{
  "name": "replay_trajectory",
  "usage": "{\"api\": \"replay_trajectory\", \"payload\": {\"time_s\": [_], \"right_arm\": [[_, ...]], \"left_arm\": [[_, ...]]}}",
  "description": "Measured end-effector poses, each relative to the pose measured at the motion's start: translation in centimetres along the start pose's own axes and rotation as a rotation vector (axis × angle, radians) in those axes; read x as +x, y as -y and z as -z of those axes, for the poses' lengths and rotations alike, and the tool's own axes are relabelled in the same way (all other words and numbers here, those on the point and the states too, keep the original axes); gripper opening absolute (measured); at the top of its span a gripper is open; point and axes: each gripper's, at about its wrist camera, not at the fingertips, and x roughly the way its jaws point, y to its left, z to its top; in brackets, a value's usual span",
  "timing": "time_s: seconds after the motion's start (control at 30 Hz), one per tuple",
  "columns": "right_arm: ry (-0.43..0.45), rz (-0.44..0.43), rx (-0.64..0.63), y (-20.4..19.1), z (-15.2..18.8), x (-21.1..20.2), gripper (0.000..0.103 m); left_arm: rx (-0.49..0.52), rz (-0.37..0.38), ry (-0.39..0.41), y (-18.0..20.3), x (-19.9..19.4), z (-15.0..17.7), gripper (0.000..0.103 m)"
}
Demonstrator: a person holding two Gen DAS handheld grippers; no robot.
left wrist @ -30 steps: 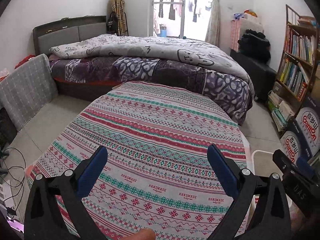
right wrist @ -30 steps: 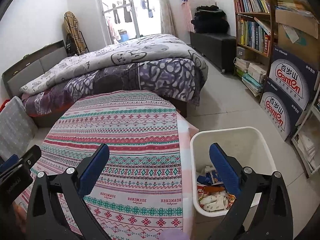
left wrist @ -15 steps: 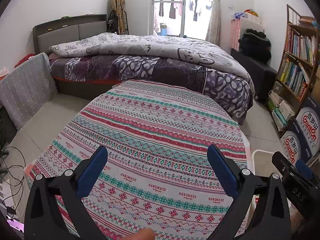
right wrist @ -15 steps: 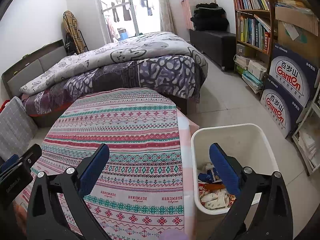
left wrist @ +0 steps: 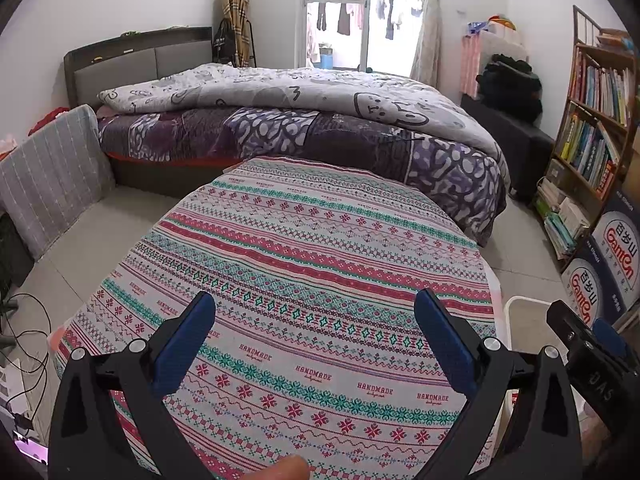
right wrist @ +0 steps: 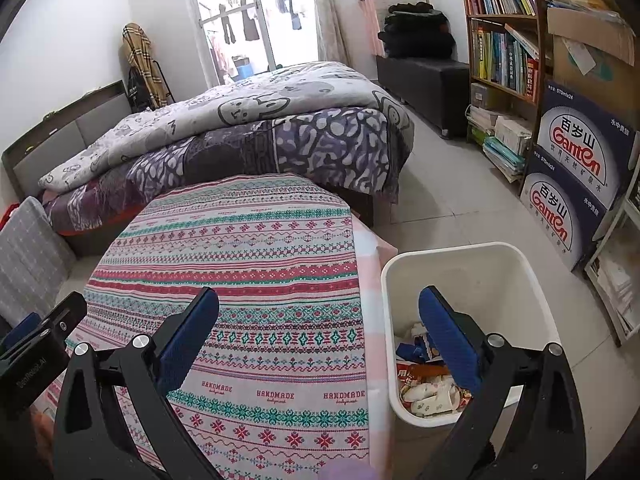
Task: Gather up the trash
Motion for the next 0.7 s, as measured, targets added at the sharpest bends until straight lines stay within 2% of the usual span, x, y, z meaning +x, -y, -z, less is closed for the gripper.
{"api": "replay_trajectory", "payload": {"time_s": [0.7], "right_arm": [[-0.003, -0.002, 0.001, 0.19, -0.01, 0.02, 0.096]], "left_arm": [[-0.015, 0.002, -0.025, -0.48, 0.62, 0.33, 0.097]]}}
